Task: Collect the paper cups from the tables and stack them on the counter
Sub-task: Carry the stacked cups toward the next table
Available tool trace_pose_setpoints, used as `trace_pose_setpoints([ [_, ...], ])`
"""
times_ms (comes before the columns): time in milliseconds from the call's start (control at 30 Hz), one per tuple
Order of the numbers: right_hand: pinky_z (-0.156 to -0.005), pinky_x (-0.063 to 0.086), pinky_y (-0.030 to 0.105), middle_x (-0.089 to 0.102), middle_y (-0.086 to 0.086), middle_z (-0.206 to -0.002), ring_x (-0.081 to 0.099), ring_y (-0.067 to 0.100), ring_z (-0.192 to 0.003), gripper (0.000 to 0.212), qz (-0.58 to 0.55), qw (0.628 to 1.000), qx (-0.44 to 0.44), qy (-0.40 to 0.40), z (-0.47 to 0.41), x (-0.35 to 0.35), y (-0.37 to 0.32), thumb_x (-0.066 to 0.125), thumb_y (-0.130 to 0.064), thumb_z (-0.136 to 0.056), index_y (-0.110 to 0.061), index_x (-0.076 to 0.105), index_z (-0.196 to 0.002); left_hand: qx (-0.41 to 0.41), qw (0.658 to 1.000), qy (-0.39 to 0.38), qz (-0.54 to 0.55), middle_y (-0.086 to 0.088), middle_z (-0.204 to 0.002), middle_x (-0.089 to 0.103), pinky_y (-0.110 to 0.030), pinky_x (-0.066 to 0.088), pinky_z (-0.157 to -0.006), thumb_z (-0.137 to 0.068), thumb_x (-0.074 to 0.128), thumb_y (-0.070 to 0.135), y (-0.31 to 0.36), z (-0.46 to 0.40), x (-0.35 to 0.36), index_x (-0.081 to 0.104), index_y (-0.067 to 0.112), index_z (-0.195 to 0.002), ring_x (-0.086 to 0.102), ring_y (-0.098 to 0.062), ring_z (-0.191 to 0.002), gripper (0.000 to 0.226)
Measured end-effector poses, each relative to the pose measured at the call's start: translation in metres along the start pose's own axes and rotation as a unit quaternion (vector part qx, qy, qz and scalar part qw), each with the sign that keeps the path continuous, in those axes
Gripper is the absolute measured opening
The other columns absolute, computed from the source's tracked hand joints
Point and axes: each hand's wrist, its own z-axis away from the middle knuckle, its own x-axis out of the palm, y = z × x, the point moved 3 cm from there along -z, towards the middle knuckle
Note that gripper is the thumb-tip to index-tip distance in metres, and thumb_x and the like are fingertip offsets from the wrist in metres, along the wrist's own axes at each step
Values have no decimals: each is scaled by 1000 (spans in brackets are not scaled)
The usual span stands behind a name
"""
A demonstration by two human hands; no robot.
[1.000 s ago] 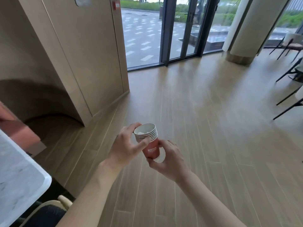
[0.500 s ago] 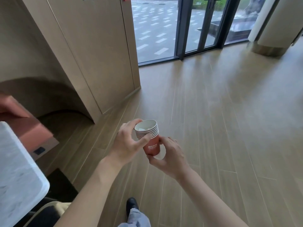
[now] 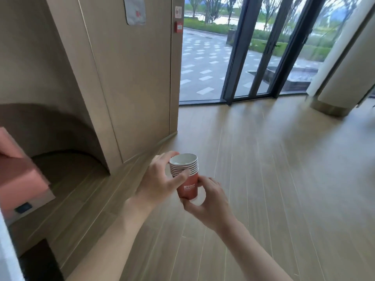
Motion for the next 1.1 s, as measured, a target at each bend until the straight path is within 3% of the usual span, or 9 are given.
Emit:
trace_pose_setpoints([
  [67,-99,41,22,63,-29,-104,55,-5,-106,48,10,1000,-20,-8,-47,11,-20,86,-42,-73,-25,68,-114,8,1000,25,-6,15,-123,66,-19,43,-100,-79,69,59,-10,-34,-32,65,24,-136,55,-8,-123,67],
  [200,-97,38,19,55,-41,-103,48,-16,-107,50,20,995,-93,-22,-137,43,-73,84,-43,-72,-28,67,-116,23,997,75,7,20,-122,65,-31,47,-105,-81,69,61,-36,-88,-110,64,31,-134,54,-6,-124,61],
  [333,-95,36,15,52,-48,-101,45,-23,-109,52,12,986,-166,-28,-204,82,-125,87,-41,-72,-29,67,-118,33,992,122,4,19,-128,64,-35,46,-111,-82,66,68,-61,-122,-184,61,33,-138,53,-5,-130,67],
  [400,-97,39,19,59,-41,-106,49,-18,-111,52,7,980,-196,-36,-232,100,-149,82,-48,-72,-27,68,-118,34,988,150,-3,18,-130,65,-35,47,-111,-84,66,67,-71,-131,-215,60,34,-139,55,-6,-130,65],
  [500,-104,41,28,69,-24,-114,57,-1,-111,52,-1,972,-230,-45,-267,125,-184,78,-53,-73,-29,67,-119,36,982,187,-20,19,-132,65,-28,46,-109,-84,65,68,-79,-139,-257,59,33,-141,55,-3,-130,67],
  [600,-103,37,20,67,-25,-117,55,-1,-114,56,-16,963,-262,-57,-298,149,-209,77,-56,-74,-34,63,-122,30,975,214,-50,23,-132,64,-17,42,-101,-84,63,72,-84,-150,-294,58,37,-141,54,-2,-131,67],
  [800,-100,36,19,65,-25,-111,56,0,-109,54,-71,943,-313,-87,-346,194,-245,75,-59,-72,-34,62,-119,7,957,277,-82,26,-129,65,-2,36,-95,-83,64,66,-96,-162,-345,59,43,-132,55,3,-129,55],
  [1000,-98,35,19,63,-24,-106,55,1,-105,57,-111,912,-366,-150,-393,244,-270,78,-57,-73,-27,65,-119,-36,936,331,-112,16,-129,70,-27,46,-105,-85,66,64,-122,-173,-379,62,34,-136,61,-7,-127,60],
  [1100,-100,39,22,62,-26,-102,55,1,-103,55,-142,899,-376,-174,-422,265,-274,81,-55,-72,-29,66,-118,-56,921,362,-131,18,-130,69,-20,43,-103,-84,66,65,-134,-189,-387,62,35,-137,59,-3,-129,61],
])
